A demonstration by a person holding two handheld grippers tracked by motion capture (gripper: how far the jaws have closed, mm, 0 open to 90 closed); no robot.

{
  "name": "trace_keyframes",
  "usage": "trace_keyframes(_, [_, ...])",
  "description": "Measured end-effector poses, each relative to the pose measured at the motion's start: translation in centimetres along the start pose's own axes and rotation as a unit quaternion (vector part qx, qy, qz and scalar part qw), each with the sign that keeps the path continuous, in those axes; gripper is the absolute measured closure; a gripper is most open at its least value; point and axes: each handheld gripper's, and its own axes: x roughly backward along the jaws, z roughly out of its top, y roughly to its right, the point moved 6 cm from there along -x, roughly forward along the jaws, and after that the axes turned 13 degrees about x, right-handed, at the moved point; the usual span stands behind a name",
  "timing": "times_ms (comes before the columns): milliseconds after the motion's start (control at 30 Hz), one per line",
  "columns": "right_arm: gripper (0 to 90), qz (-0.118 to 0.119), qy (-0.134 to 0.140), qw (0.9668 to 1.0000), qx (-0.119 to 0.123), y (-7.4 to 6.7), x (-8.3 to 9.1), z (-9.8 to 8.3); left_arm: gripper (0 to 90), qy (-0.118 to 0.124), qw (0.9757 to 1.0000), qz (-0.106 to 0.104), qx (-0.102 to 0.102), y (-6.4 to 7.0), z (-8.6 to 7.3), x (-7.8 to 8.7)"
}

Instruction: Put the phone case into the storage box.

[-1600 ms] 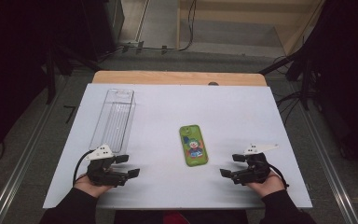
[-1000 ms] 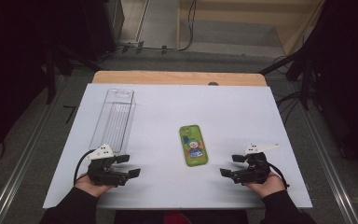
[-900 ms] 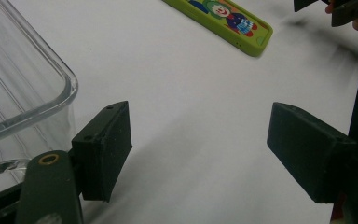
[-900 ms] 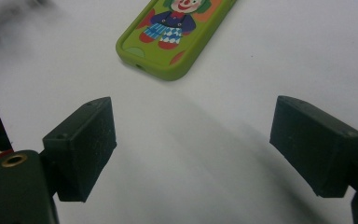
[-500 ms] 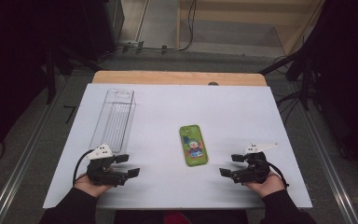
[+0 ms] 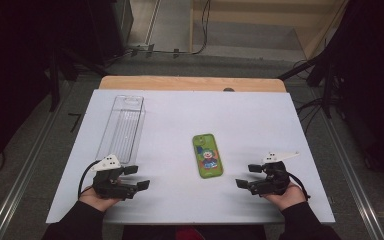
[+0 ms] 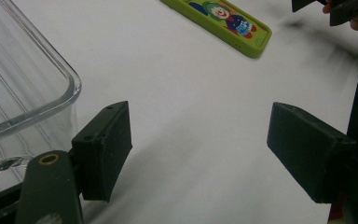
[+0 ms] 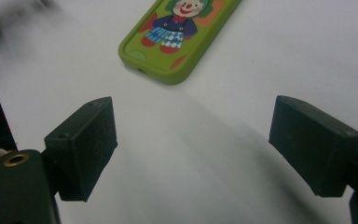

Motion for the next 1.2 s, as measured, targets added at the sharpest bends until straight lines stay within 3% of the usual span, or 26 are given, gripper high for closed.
trace_keyframes(633, [13.3,0.014,0.002,0.9999,0.006,0.0,-0.1,2.3,22.1,0.003,1.0000,0.000,0.003,0.0,0.1,0.0])
trace_keyframes(1200, [13.4,0.019,-0.002,0.9994,0.029,-0.8,-1.1,5.4,22.1,-0.001,1.0000,-0.004,0.002,0.1,0.0,-0.1])
